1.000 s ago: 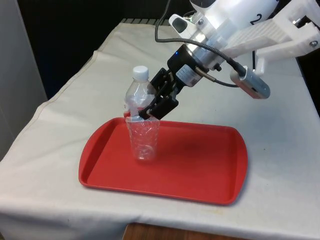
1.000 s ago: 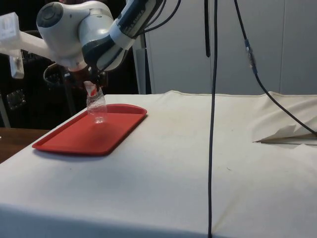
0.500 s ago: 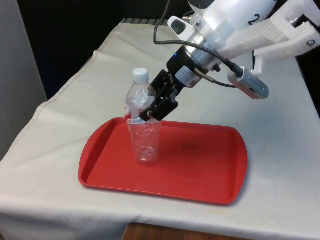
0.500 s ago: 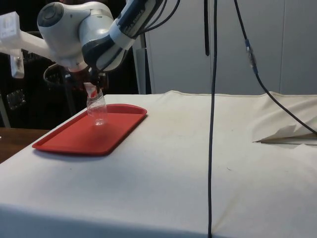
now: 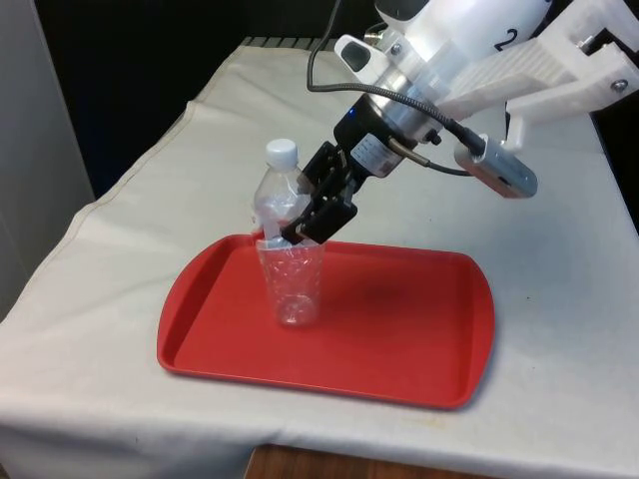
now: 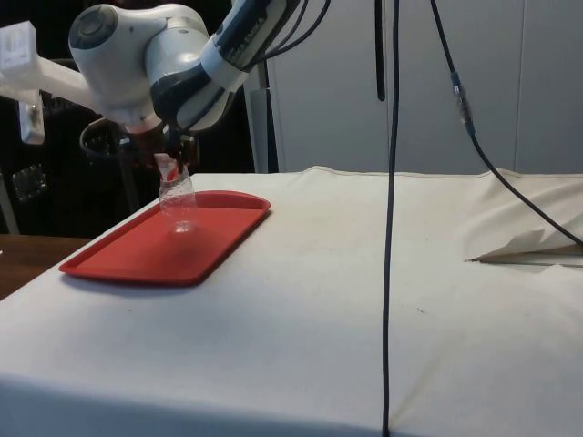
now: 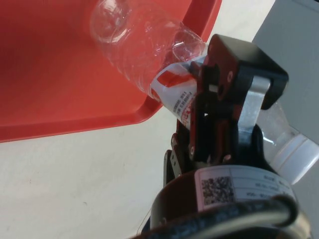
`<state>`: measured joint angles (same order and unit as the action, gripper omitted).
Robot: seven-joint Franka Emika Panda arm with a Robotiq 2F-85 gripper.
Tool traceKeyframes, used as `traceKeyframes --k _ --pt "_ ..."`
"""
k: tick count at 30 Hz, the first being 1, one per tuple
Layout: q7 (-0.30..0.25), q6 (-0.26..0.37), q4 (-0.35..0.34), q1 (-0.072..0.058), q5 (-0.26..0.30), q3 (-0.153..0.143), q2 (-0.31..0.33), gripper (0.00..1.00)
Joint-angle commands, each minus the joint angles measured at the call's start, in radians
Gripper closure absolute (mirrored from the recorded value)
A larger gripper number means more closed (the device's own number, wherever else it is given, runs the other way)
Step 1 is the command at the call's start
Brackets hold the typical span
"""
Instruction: Place the bottle upright on the tray.
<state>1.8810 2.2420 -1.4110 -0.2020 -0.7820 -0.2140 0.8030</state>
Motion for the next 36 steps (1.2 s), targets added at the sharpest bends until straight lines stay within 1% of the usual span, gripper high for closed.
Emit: traceKeyframes --k 1,2,3,8,9,10,12,14,15,17,18,19,23,24,27,28,29,36 --pt "0.0 0.0 0.0 0.0 0.0 0.001 0.0 0.86" --pt "-0.01 0.002 0.008 0.008 0.012 0.009 0.007 0.86" --pt "-0.01 0.001 0.009 0.009 0.012 0.01 0.008 0.86" --pt "-0.012 -0.003 0.017 0.01 0.012 0.011 0.015 0.86" --pt "-0.002 -0.003 0.012 0.003 0.0 0.004 0.013 0.84" --pt "-0.012 -0.003 0.018 0.01 0.012 0.012 0.016 0.84" --pt "-0.013 -0.004 0.02 0.011 0.012 0.012 0.017 0.78" --pt "-0.013 -0.005 0.021 0.011 0.012 0.013 0.018 0.67" --pt "-0.014 -0.006 0.022 0.011 0.012 0.014 0.019 0.56" --pt "-0.014 -0.006 0.022 0.012 0.011 0.014 0.019 0.42" --pt "-0.005 -0.006 0.018 0.005 0.0 0.007 0.016 0.35" --pt "-0.014 -0.006 0.022 0.012 0.011 0.014 0.019 0.35" --pt "-0.014 -0.007 0.023 0.012 0.011 0.014 0.02 0.09" --pt "-0.014 -0.007 0.023 0.012 0.011 0.015 0.02 0.0" --pt "-0.014 -0.007 0.023 0.012 0.01 0.014 0.019 0.0" --pt "-0.005 -0.006 0.019 0.006 0.0 0.007 0.017 0.0" --pt "-0.011 -0.007 0.021 0.01 0.007 0.012 0.019 0.0" --pt "-0.006 -0.013 0.021 0.007 0.002 0.01 0.015 0.0"
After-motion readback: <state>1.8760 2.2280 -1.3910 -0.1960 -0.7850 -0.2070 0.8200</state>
